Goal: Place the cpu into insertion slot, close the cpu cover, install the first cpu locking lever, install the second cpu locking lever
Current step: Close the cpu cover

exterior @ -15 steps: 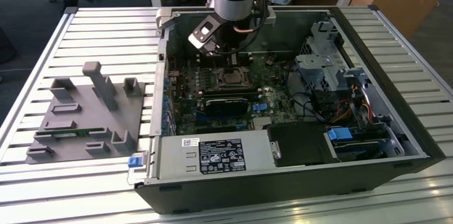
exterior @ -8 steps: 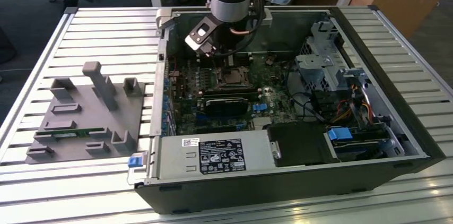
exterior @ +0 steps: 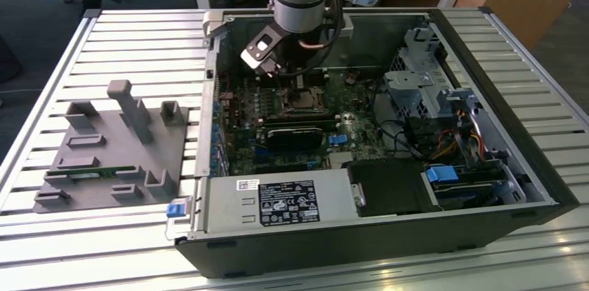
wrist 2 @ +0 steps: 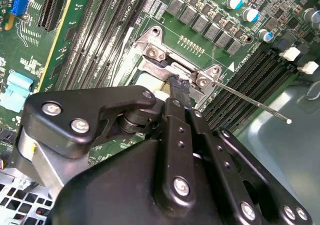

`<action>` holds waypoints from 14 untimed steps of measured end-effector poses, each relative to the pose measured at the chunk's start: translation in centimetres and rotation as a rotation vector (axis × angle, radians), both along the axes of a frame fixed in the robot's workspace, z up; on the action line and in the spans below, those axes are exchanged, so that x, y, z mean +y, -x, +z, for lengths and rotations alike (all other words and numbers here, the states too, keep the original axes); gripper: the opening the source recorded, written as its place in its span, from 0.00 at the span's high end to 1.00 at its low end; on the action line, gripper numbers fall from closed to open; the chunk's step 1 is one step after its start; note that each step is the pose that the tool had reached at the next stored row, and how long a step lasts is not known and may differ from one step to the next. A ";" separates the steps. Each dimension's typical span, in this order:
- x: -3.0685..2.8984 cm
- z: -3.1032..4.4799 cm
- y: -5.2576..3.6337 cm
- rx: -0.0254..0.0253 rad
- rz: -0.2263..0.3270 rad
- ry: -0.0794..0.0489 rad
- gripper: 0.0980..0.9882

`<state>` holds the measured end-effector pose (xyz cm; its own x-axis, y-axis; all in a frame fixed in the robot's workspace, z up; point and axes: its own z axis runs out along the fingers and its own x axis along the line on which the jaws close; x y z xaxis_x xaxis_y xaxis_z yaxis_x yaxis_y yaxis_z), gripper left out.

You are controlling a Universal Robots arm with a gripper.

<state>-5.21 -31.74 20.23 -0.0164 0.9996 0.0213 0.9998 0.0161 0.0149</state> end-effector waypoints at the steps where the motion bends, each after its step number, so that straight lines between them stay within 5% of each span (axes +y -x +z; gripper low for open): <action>1: 0.00 -0.06 0.00 0.0000 0.000 0.000 0.99; 14: 0.52 0.19 -0.44 0.0005 0.000 0.000 0.99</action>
<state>-4.77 -31.22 20.41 -0.0164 0.9996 0.0214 0.9998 0.0161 0.0144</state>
